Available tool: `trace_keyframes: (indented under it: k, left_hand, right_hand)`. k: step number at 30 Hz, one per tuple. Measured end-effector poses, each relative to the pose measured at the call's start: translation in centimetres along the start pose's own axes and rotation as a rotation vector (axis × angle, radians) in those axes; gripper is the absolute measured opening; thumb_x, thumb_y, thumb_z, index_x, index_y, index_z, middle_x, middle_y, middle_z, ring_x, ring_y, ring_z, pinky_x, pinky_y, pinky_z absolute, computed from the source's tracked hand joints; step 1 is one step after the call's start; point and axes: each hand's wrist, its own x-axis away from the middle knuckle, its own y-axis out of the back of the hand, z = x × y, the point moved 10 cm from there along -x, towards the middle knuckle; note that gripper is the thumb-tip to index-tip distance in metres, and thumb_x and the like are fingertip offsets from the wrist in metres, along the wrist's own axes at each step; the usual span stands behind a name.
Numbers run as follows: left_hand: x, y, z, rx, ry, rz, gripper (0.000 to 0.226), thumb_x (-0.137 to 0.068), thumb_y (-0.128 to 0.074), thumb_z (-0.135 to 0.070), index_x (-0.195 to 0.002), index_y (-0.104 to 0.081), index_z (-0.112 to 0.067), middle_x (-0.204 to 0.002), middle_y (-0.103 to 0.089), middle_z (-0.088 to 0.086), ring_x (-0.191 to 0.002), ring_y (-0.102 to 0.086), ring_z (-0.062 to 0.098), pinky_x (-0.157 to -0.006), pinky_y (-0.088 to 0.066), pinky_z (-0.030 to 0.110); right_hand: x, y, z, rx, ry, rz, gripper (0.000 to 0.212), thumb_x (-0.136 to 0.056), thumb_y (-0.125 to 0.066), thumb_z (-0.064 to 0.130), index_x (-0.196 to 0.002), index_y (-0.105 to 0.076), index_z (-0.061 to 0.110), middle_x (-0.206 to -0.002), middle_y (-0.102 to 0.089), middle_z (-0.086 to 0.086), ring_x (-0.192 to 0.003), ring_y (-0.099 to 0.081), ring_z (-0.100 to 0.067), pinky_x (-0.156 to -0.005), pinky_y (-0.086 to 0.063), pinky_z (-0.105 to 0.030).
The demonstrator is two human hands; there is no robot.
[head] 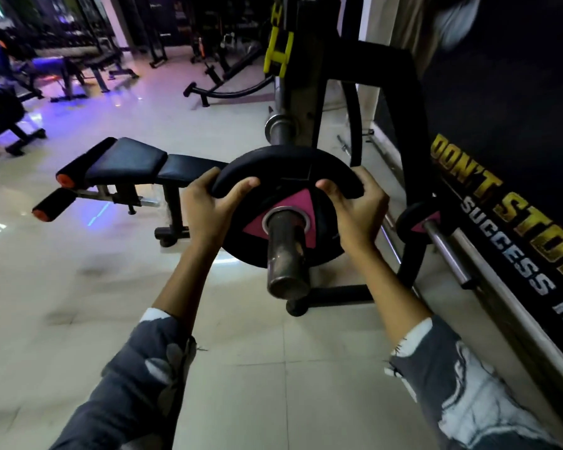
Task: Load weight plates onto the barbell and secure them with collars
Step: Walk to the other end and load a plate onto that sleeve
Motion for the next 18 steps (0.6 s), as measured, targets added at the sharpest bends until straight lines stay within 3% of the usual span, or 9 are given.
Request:
trace_keyframes:
  k: [1,4,7,9,10,14,16,18]
  left_hand:
    - [-1.0,-0.6,0.5,-0.001,-0.001,0.009,0.048,-0.067,-0.065,-0.057,-0.057,-0.051,-0.012,-0.05,-0.04,-0.013,-0.052,-0.033,0.002,-0.048,-0.031,0.031]
    - [-4.4,-2.7,1.8,-0.013,-0.024,0.039,0.039,-0.069,-0.066,-0.055,-0.054,-0.043,-0.027,-0.046,-0.036,-0.013,-0.047,-0.032,-0.001,-0.047,-0.027,0.019]
    - [-7.8,-4.7,3.7,0.001,-0.021,0.055,0.041,-0.07,-0.067,-0.054,-0.058,-0.05,-0.018,-0.051,-0.039,-0.008,-0.051,-0.034,0.002,-0.048,-0.031,0.028]
    - [-10.1,-6.1,5.0,-0.006,-0.009,0.066,0.042,-0.07,-0.067,-0.053,-0.061,-0.053,-0.014,-0.051,-0.041,-0.008,-0.051,-0.036,0.001,-0.048,-0.031,0.025]
    - [-11.3,-6.8,5.8,-0.002,-0.006,0.071,0.043,-0.07,-0.067,-0.052,-0.062,-0.055,-0.011,-0.052,-0.042,-0.007,-0.051,-0.037,0.0,-0.048,-0.031,0.024]
    - [-15.6,-9.1,8.8,0.017,0.021,0.067,0.05,-0.068,-0.07,-0.053,-0.066,-0.062,-0.003,-0.056,-0.049,0.002,-0.055,-0.042,0.006,-0.05,-0.035,0.03]
    - [-17.5,-10.1,10.4,0.003,0.042,0.057,0.054,-0.067,-0.07,-0.055,-0.066,-0.061,-0.001,-0.056,-0.049,0.004,-0.056,-0.042,0.008,-0.05,-0.035,0.031]
    - [-18.9,-10.8,11.6,0.001,0.058,0.034,0.06,-0.066,-0.07,-0.057,-0.066,-0.059,0.002,-0.057,-0.047,0.007,-0.057,-0.041,0.01,-0.05,-0.034,0.033]
  right_hand:
    - [-0.9,-0.6,-0.4,0.006,0.01,-0.002,0.051,-0.061,-0.049,0.075,-0.061,-0.041,0.025,-0.049,-0.04,0.018,-0.049,-0.046,0.006,-0.045,-0.031,-0.012]
    - [-4.0,-2.8,-2.4,0.012,0.042,0.001,0.05,-0.064,-0.047,0.073,-0.059,-0.036,0.025,-0.046,-0.034,0.017,-0.047,-0.046,0.005,-0.042,-0.029,-0.01]
    - [-7.1,-5.1,-5.4,0.014,0.02,-0.003,0.065,-0.063,-0.048,0.076,-0.063,-0.048,0.011,-0.05,-0.05,0.008,-0.05,-0.052,-0.002,-0.045,-0.037,-0.017]
    - [-9.1,-6.7,-7.3,0.046,0.002,-0.013,0.074,-0.062,-0.049,0.074,-0.073,-0.059,0.002,-0.061,-0.063,-0.012,-0.06,-0.061,-0.019,-0.053,-0.048,-0.036]
    - [-10.2,-7.5,-8.0,0.061,-0.005,-0.01,0.075,-0.062,-0.049,0.073,-0.077,-0.061,0.0,-0.065,-0.065,-0.016,-0.062,-0.062,-0.025,-0.055,-0.049,-0.039]
    - [-13.9,-10.1,-9.7,0.059,0.007,0.009,0.07,-0.065,-0.05,0.071,-0.076,-0.061,0.003,-0.063,-0.06,-0.006,-0.055,-0.056,-0.016,-0.048,-0.04,-0.026]
    - [-15.6,-11.2,-10.9,0.067,-0.028,-0.001,0.068,-0.067,-0.058,0.06,-0.087,-0.064,-0.005,-0.076,-0.067,-0.018,-0.07,-0.062,-0.029,-0.055,-0.043,-0.032]
    - [-17.0,-12.1,-11.5,0.081,-0.017,-0.013,0.072,-0.062,-0.05,0.068,-0.083,-0.065,0.001,-0.069,-0.066,-0.015,-0.062,-0.06,-0.023,-0.052,-0.04,-0.031]
